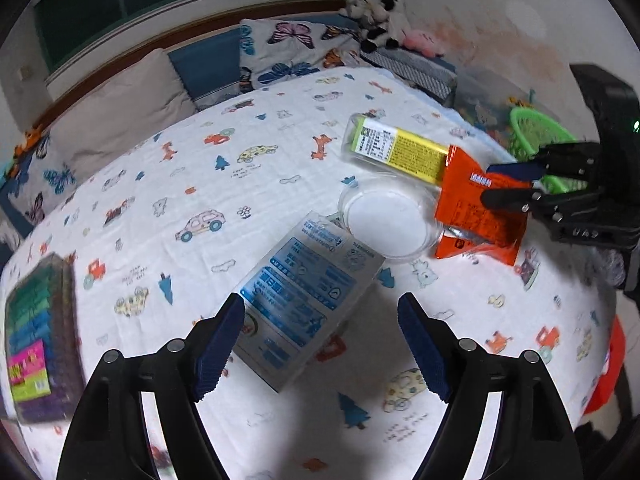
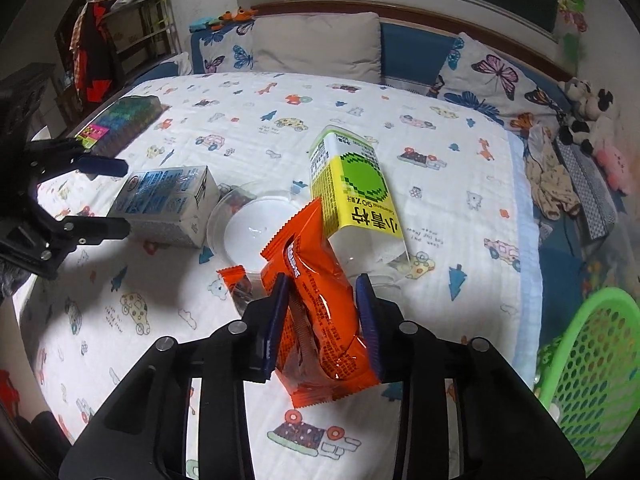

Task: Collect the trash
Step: 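Grasp the blue-printed plastic pouch with the left gripper while the right gripper lifts the wrapper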

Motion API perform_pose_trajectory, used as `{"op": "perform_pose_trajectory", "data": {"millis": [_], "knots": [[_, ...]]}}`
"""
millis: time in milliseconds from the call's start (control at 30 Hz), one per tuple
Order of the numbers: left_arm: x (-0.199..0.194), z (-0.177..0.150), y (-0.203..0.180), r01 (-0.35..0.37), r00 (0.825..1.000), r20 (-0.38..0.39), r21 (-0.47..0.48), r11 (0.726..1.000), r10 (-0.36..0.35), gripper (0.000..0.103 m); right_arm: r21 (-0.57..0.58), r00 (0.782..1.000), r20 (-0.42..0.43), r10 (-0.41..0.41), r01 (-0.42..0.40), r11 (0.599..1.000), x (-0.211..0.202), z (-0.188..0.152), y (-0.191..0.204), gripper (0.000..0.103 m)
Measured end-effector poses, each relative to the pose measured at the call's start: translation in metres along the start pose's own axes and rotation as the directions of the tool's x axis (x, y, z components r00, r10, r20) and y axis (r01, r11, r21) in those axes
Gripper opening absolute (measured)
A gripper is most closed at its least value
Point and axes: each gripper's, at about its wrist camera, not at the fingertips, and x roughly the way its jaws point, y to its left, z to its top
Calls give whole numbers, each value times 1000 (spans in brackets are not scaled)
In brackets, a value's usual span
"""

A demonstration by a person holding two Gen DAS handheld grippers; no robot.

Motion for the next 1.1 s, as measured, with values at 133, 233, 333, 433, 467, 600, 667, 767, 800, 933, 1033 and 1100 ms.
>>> {"op": "perform_pose_trajectory", "data": {"millis": [133,233,333,433,467,600,667,767,800,933,1033,1100], "knots": [[6,5,0,-5,1000,-14,54,999,6,83,2,1000,6,7,-7,1000,-5,-2,1,29],[11,9,0,8,1000,-24,86,996,-6,83,8,1000,11,15,-15,1000,-8,-4,1,26],[18,10,-3,13,999,-35,116,993,-9,83,20,1000,22,20,-20,1000,-14,-7,2,25],[25,11,-5,20,999,-50,132,991,-14,83,32,999,35,29,-30,999,-20,-10,4,25],[26,12,-6,19,999,-51,137,990,-12,82,37,999,40,33,-34,999,-22,-11,4,25],[29,14,-6,20,999,-48,158,987,-13,82,54,997,59,42,-45,997,-32,-14,4,25],[29,15,-6,19,999,-48,165,986,-11,81,62,997,64,46,-50,997,-36,-15,4,25],[32,19,-4,23,998,-58,173,985,-13,81,74,996,75,47,-52,996,-43,-17,3,25],[32,19,-4,21,998,-62,181,983,-10,81,78,996,77,47,-53,996,-44,-18,2,25],[38,21,-5,23,997,-80,210,977,-7,81,90,996,80,46,-53,994,-50,-22,1,24],[43,20,-7,23,996,-94,227,974,-1,81,102,996,84,39,-47,994,-55,-26,-2,24],[45,20,-8,23,995,-97,233,972,0,81,114,995,90,35,-45,992,-60,-28,-5,24]]}}
